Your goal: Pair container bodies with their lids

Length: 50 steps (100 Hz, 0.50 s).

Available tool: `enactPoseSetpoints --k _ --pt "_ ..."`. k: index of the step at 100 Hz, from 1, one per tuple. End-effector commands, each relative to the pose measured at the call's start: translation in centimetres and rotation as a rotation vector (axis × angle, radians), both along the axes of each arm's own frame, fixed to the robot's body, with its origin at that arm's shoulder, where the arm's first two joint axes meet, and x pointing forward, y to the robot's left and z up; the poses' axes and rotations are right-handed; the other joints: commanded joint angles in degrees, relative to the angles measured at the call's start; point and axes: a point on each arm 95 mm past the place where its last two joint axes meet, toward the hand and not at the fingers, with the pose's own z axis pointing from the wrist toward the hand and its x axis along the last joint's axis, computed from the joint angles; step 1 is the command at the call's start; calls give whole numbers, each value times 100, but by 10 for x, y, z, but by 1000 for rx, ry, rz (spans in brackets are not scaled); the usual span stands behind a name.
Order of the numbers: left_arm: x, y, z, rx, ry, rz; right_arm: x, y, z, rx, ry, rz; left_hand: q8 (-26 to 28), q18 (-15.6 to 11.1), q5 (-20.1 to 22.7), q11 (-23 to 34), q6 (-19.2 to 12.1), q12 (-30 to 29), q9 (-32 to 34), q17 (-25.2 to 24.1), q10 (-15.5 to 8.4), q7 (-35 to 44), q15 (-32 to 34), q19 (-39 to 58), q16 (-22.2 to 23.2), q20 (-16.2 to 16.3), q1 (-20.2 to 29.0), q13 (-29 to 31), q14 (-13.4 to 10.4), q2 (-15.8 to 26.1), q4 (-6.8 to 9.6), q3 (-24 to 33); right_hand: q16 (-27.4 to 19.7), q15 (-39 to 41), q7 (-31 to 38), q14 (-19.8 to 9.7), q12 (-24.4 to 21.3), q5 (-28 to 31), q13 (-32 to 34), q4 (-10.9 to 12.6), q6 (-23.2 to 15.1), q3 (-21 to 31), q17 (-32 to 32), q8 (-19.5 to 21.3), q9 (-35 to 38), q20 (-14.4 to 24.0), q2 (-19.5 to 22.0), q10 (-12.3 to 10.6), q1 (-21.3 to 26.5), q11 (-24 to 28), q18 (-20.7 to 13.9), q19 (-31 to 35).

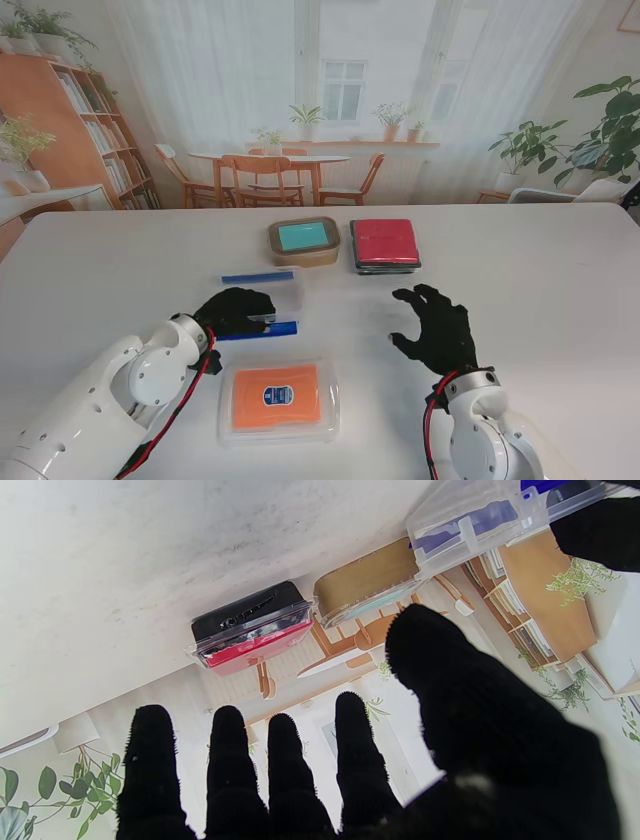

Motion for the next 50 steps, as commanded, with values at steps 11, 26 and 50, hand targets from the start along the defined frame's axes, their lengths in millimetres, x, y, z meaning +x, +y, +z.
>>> enactPoseSetpoints --k 11,26,50 --pt "0 -9 -3 -15 27 -25 -2 1 -2 2 19 4 -93 -213 45 -59 -118 96 20 -177 175 199 85 60 80 79 256 -78 365 100 65 -52 50 64 -52 -90 -10 67 -182 175 -119 -96 -16 -20 -166 65 99 -80 -23 38 36 143" --pt "-1 -15 -5 -28 41 -46 -2 2 -2 1 21 4 -82 -206 53 -38 -118 94 22 -191 172 193 89 62 86 88 270 -85 372 96 74 -60 51 66 -56 -92 -12 66 -181 175 -121 -95 -16 -19 -165 66 96 -81 -21 35 44 142" --pt "-3 -16 -8 -23 52 -61 -3 2 -1 0 25 3 -87 -183 19 -91 -286 55 -73 -251 101 160 42 21 74 86 221 -157 392 68 68 -97 53 67 -59 -83 -13 62 -182 174 -124 -97 -18 -17 -165 68 96 -78 -17 32 34 142"
